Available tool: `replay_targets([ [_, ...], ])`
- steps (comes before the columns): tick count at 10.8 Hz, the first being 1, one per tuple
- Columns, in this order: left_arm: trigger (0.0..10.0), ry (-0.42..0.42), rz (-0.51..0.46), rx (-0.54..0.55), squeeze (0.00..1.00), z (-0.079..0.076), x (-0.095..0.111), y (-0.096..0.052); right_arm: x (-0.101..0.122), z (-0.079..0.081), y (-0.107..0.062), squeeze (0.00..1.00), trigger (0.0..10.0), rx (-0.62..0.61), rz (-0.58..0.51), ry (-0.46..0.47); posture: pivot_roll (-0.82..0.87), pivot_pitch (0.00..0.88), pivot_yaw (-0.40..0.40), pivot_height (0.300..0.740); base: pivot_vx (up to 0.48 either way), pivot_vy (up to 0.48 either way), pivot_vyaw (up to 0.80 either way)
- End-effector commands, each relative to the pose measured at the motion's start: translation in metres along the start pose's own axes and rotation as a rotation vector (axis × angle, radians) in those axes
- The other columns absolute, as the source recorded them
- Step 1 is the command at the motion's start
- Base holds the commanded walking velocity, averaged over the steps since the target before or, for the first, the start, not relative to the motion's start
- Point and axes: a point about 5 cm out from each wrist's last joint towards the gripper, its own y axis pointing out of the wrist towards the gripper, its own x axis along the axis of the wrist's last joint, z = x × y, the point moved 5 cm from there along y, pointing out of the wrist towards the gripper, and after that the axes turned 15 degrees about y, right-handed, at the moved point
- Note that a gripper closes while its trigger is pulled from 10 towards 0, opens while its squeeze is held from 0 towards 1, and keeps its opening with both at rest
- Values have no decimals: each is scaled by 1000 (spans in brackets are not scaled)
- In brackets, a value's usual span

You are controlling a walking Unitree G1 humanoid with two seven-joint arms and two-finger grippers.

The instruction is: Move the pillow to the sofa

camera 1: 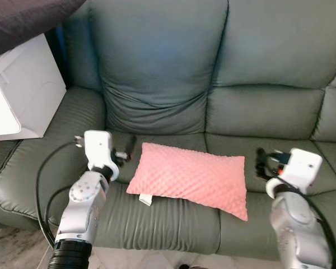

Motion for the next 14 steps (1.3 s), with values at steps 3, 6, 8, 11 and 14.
replay_targets([
  [3, 10000, 18, 43, -20, 0, 2, -12, -5, -11, -23, 1, 0, 10000, -91, 61, 18, -136, 158, 20, 740, 0, 0, 0],
  [6, 10000, 9, 49, -52, 0, -3, -14, -7, -8, -29, 3, 0, 10000, -109, 54, 20, -137, 164, 28, 740, 0, 0, 0],
  [8, 10000, 5, 44, -51, 0, -3, -12, -6, -12, -29, 2, 0, 10000, -109, 69, 18, -138, 164, 29, 740, 0, 0, 0],
  [11, 10000, 6, 46, -52, 0, -3, -12, -8, -15, -24, 0, 0, 10000, -90, 73, 26, -135, 167, 29, 740, 0, 0, 0],
  [14, 10000, 3, 46, -51, 0, -3, -12, -8, -15, -22, -1, 0, 10000, -78, 75, 23, -136, 171, 29, 740, 0, 0, 0],
])
